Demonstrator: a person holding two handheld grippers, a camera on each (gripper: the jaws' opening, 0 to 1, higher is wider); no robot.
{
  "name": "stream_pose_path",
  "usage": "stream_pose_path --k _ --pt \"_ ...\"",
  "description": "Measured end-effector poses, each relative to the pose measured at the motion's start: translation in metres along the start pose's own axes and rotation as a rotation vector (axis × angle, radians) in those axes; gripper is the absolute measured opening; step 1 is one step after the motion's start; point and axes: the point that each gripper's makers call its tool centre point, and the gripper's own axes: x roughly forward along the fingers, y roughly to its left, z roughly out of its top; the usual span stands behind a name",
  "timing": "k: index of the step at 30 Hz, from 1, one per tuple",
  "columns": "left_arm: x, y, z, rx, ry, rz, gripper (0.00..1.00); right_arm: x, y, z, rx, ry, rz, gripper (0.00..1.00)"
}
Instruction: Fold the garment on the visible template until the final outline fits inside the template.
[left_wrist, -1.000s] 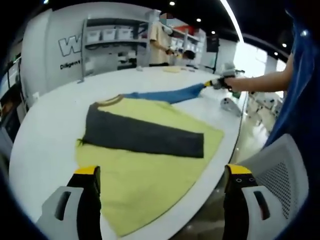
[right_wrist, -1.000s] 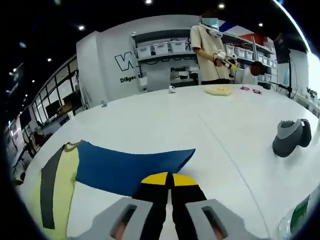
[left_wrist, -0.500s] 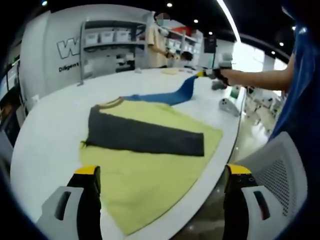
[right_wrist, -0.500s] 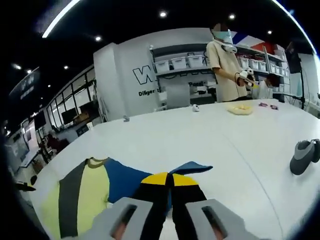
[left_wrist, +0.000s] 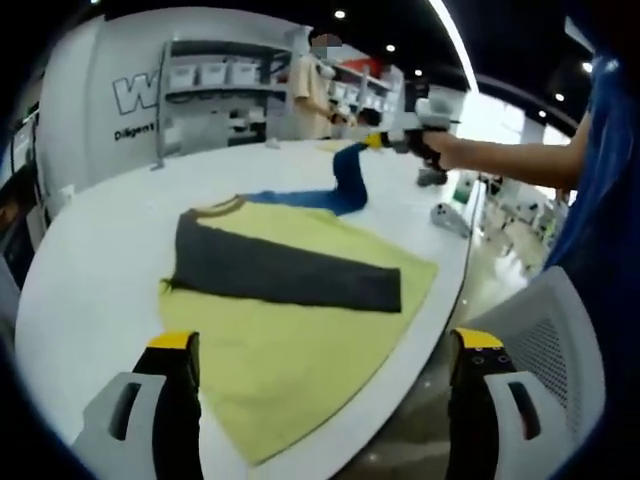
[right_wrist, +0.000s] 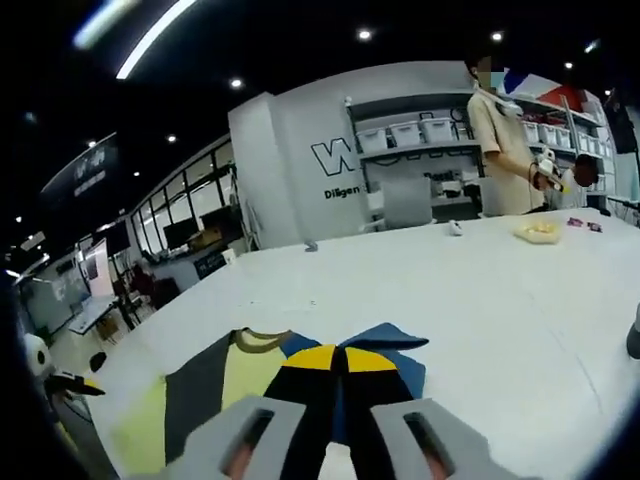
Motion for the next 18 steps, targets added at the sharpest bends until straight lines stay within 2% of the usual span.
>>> stream_pose_path --k 10,11,18 --pt "-0.004 0.000 -0.004 0.003 0.009 -0.004 0.99 0.018 0.068 -0.007 0.000 0.012 0.111 0.00" --pt "-0.005 0.003 -0.006 0.000 0.005 -0.005 0.99 0.021 0.083 -0.010 -0.009 0.022 0.138 0.00" --pt "-0.008 0.008 -0.006 -0.014 -0.008 0.002 0.99 0.027 0.141 -0.036 -0.069 0.090 0.255 0.00"
